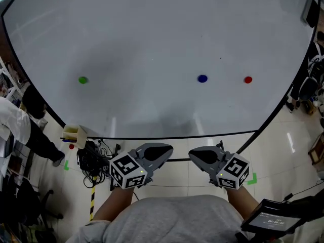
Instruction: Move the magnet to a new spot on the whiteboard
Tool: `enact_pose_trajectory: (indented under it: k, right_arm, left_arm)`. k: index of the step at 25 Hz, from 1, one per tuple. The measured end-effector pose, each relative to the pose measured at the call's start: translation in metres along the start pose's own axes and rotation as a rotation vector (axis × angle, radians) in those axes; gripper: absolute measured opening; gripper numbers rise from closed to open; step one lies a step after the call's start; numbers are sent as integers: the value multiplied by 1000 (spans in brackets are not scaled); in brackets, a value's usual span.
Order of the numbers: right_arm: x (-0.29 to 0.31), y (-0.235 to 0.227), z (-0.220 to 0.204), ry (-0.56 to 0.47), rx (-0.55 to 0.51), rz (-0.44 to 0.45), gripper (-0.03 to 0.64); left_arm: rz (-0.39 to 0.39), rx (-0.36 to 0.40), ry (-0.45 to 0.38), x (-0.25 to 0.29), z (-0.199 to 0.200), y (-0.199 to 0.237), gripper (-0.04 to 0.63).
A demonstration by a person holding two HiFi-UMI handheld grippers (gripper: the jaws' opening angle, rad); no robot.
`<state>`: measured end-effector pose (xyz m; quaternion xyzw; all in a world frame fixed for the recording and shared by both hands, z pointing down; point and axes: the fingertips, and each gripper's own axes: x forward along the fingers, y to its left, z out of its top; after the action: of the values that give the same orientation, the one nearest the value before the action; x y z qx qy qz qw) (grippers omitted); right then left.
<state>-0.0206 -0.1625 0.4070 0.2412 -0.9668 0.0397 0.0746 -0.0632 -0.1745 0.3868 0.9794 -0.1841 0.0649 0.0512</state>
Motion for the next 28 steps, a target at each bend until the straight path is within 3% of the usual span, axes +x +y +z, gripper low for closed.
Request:
enact_pose_trajectory:
  k: [4,9,14,23,28]
  right_arm:
    - [-32,25,-2,-29,-12,61,5]
    - [-82,55,-8,-75,-15,132,5]
    - [-124,70,-11,-88,10,121,5]
    - [-131,87,-13,-77,-45,63,3]
    - [-130,98,-1,-89,-50,96,3]
  left_arm:
    - [52,10,-8,4,2,-39,-20]
    - [104,-45,4,24,-21,-94,-18]
    - [95,-25,20,37,-13,-140,-18]
    - [95,18,8,19,1,-164,-19]
    - [105,31,9,15,6,-172,-18]
